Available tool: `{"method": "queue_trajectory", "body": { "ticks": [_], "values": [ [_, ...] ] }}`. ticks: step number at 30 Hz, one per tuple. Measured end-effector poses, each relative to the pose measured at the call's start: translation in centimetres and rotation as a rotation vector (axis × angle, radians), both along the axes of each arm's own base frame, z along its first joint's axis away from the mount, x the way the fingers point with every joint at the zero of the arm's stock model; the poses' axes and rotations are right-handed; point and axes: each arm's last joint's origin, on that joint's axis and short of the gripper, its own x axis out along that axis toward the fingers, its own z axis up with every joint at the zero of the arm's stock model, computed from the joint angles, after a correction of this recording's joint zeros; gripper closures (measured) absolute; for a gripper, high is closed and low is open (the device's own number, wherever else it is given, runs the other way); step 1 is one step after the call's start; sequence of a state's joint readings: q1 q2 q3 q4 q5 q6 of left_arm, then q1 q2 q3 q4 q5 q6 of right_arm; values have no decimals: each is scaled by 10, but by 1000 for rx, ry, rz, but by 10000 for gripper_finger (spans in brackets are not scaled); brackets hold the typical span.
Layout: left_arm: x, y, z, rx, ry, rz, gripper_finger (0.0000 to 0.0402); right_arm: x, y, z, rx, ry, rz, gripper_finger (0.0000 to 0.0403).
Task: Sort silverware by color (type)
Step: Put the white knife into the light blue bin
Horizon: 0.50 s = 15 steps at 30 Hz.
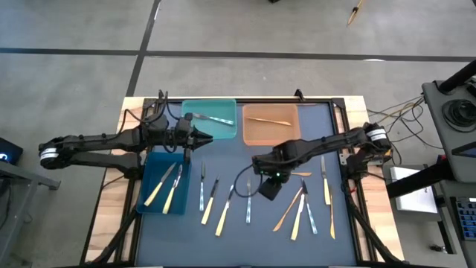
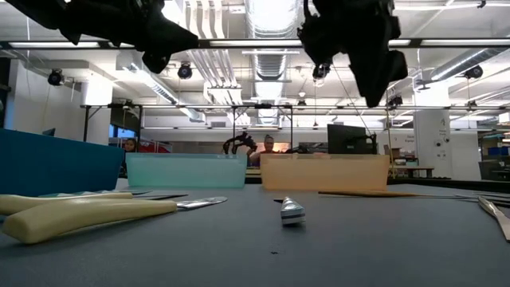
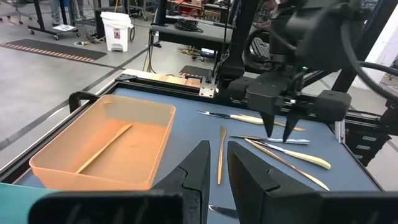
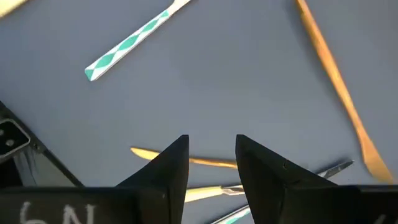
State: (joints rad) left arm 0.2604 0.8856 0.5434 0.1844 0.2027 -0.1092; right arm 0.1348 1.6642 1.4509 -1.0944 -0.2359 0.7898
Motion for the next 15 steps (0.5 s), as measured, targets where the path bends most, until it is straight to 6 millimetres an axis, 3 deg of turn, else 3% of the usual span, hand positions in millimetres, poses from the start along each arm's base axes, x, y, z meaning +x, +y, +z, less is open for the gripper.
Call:
{"method": "queue_trajectory", "body": {
  "ticks": [5,10,13,15],
  "values": [
    [0,0,0,22,0,-3,365,-5,15,0,-19,-6,141,282],
    [0,0,0,22,0,-3,365,-19,40,-1,-49,14,477,289],
    [0,0,0,26,0,-4,365,-23,53,-2,-70,12,518,288],
    [0,0,0,33,0,-4,365,-24,58,-4,-107,39,435,287]
  ]
}}
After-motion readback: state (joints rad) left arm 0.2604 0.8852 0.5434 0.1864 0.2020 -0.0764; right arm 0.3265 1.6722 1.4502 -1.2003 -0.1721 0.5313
